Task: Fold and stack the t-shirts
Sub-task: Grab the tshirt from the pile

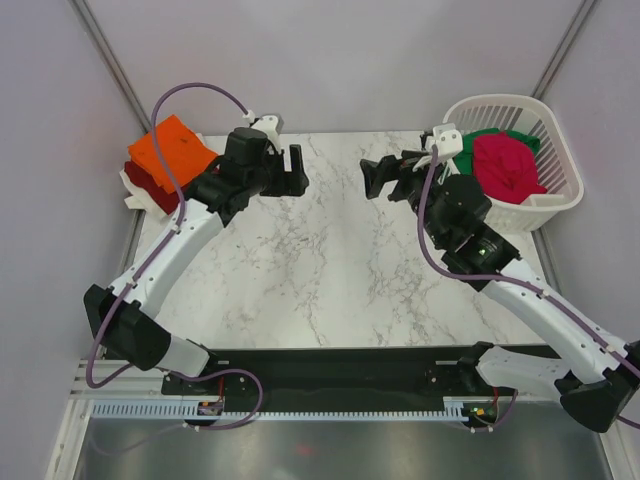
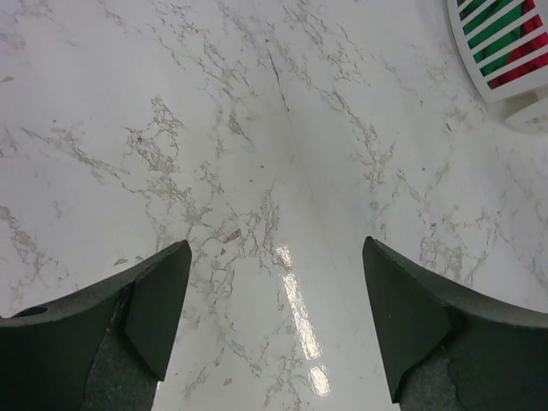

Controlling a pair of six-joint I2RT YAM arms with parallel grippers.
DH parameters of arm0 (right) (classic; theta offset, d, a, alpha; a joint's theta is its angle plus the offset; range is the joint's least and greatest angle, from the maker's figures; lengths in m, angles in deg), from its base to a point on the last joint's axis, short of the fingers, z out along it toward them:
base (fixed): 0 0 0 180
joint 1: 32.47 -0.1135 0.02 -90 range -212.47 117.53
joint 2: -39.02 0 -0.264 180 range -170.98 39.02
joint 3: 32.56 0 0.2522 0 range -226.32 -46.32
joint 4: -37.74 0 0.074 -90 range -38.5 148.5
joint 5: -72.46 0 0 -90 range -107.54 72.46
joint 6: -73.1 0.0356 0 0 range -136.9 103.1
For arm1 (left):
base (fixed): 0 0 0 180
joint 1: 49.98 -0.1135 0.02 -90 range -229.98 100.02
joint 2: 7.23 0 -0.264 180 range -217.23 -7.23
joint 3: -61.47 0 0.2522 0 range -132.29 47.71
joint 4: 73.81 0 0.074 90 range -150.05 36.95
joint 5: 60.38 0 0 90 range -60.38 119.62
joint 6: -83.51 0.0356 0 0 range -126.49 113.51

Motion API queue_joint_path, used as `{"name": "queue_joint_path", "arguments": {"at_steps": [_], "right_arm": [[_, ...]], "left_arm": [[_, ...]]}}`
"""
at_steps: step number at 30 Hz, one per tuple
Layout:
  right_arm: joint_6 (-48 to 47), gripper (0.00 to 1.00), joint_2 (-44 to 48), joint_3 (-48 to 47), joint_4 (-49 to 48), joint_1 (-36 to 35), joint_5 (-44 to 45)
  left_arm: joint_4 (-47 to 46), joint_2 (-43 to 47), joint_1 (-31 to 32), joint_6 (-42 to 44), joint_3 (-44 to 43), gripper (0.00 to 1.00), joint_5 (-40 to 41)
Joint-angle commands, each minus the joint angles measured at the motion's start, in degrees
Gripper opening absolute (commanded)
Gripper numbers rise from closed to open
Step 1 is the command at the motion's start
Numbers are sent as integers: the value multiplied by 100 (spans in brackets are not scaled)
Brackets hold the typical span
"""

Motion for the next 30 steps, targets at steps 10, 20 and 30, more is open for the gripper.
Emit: {"name": "queue_joint_path", "arguments": {"at_steps": [10,20,30], "right_arm": [[-355,98,-1469,-2489,1719,1527,1187],[1071,98,-4603,-5131,3286,4526,255],[984,97,-6739,-6469,3691,4915,-442]], "left_arm": [[-94,528,-6,451,20,89,913],[-32,739,20,548,196,91,1169],[-32,695,47,548,205,91,1169]]}}
